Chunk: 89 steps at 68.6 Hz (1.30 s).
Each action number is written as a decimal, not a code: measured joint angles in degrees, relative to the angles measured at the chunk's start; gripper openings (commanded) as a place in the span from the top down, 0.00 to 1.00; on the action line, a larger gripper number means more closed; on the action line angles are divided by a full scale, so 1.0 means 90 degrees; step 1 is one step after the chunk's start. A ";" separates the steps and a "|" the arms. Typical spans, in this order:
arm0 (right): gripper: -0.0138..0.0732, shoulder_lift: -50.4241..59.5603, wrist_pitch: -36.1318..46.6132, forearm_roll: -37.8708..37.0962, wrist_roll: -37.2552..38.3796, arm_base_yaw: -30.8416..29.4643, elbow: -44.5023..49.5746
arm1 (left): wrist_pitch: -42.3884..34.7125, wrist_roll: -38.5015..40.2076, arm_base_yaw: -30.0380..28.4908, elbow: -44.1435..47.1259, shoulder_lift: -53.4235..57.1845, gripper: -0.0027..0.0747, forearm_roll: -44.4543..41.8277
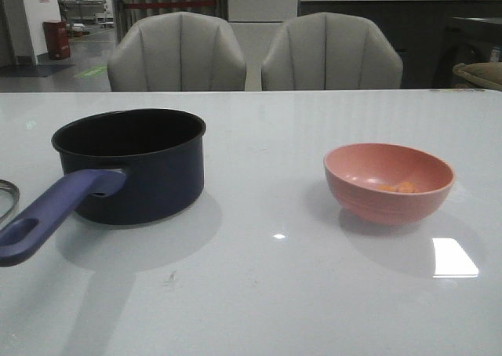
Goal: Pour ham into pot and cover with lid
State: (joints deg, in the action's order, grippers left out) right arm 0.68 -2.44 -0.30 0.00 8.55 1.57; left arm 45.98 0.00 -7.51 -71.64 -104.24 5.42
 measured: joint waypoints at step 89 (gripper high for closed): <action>0.66 0.0000 0.0000 0.0000 0.0000 0.0000 0.0000 | -0.2268 -0.0265 0.1458 0.4675 0.9188 0.18 0.0291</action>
State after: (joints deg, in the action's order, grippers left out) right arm 0.68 -2.44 -0.30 0.00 8.55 1.57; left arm 25.56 -2.39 5.61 -29.56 -21.55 8.04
